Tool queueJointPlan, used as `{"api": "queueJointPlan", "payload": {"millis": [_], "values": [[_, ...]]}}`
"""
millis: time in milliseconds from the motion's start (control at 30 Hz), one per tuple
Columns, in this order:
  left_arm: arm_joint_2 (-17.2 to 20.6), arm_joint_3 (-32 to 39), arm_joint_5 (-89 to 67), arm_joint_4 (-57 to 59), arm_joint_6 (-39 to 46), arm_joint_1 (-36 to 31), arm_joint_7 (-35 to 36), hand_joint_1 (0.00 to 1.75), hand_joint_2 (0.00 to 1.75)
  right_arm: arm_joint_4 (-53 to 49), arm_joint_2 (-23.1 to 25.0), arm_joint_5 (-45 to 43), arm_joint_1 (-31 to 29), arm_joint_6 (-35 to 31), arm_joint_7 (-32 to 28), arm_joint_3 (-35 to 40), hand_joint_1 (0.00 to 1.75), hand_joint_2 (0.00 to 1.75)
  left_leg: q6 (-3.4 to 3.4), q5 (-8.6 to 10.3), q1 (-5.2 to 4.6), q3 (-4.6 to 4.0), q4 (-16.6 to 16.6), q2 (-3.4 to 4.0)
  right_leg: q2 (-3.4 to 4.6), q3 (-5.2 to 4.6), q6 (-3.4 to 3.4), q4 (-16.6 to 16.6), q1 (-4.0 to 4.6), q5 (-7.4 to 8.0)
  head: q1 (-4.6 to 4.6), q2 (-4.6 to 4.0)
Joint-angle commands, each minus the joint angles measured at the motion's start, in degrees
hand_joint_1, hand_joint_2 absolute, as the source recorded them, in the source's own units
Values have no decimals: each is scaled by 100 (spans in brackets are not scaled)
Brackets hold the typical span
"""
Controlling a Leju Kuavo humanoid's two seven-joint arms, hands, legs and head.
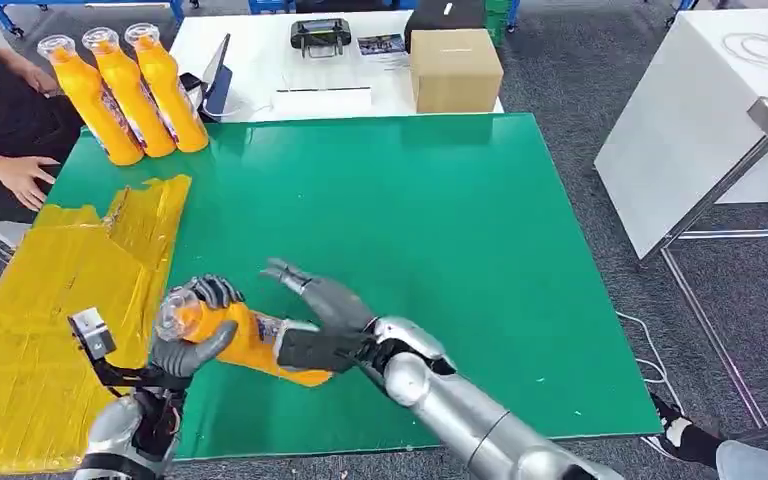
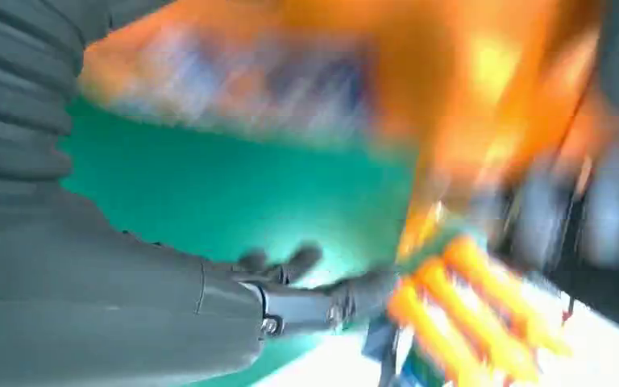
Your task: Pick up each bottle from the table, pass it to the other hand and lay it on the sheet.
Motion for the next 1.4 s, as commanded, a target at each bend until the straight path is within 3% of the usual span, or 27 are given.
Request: {"api": "queueJointPlan", "payload": {"millis": [33, 200, 233, 367, 500, 567, 733, 867, 1000, 1200, 1400], "values": [[894, 1083, -1739, 581, 1025, -933, -226, 175, 175, -790, -668, 73, -223, 203, 11, -599, 0, 175, 4, -5, 4, 13, 5, -6, -13, 17, -5, 3, 7, -8, 2, 0], [925, 1606, -2111, 623, 1118, -1006, -364, 175, 175, -681, -595, 103, -292, 222, -16, -586, 0, 175, 3, -6, 2, 30, -2, 17, 6, 23, -4, 1, 7, -4, 0, 0], [915, 1620, -2160, 613, 1127, -978, -389, 175, 175, -675, -598, 95, -294, 222, -22, -605, 0, 0, 4, -7, 3, 31, -2, 11, 0, 27, -4, 2, 8, -7, 2, 0], [898, 1466, -3020, 349, 1731, -865, -570, 175, 175, -798, -672, 102, -231, 192, -20, -694, 0, 0, 8, -11, 6, 31, 0, 6, -4, 30, 1, 0, 11, -11, 2, 0], [956, 850, -4819, 153, 2915, -535, -514, 175, 175, -934, -758, 109, -177, 184, -22, -740, 0, 0, 13, -18, 4, 38, 4, -1, -12, 44, 2, -2, 10, -18, 2, 0], [969, 701, -5102, 206, 3110, -454, -500, 175, 175, -960, -780, 108, -166, 195, -29, -747, 0, 0, 11, -12, -4, 36, -3, 0, -10, 41, 2, -4, 6, -13, 2, 0], [957, 388, -5676, 572, 3421, -438, -361, 175, 175, -918, -797, 112, -203, 243, -29, -718, 0, 0, 6, -7, -7, 35, -9, 2, -8, 34, -2, -6, -6, -9, 4, 0], [863, -67, -6352, 1624, 3891, -604, -232, 175, 175, -799, -750, 98, -327, 321, -51, -611, 0, 0, 6, -7, -8, 48, -14, 3, -8, 44, -4, -8, -6, -11, 0, 0], [774, -356, -6525, 2374, 4005, -648, -267, 175, 175, -659, -724, 84, -446, 376, -36, -525, 0, 0, 6, 0, -15, 50, -17, 4, -4, 40, 0, -5, -13, -5, 0, 0], [942, -620, -6755, 2737, 3905, -638, -180, 175, 175, -582, -698, 33, -500, 407, -51, -501, 0, 0, 2, -9, -9, 80, -18, 24, 16, 70, -2, -6, -8, -1, 2, 0], [1443, -975, -6750, 3345, 3159, -770, -137, 175, 175, -361, -599, -69, -667, 489, -102, -443, 0, 0, -8, -16, -4, 89, -13, 32, 29, 67, -5, 1, -3, -1, 0, 0]]}}
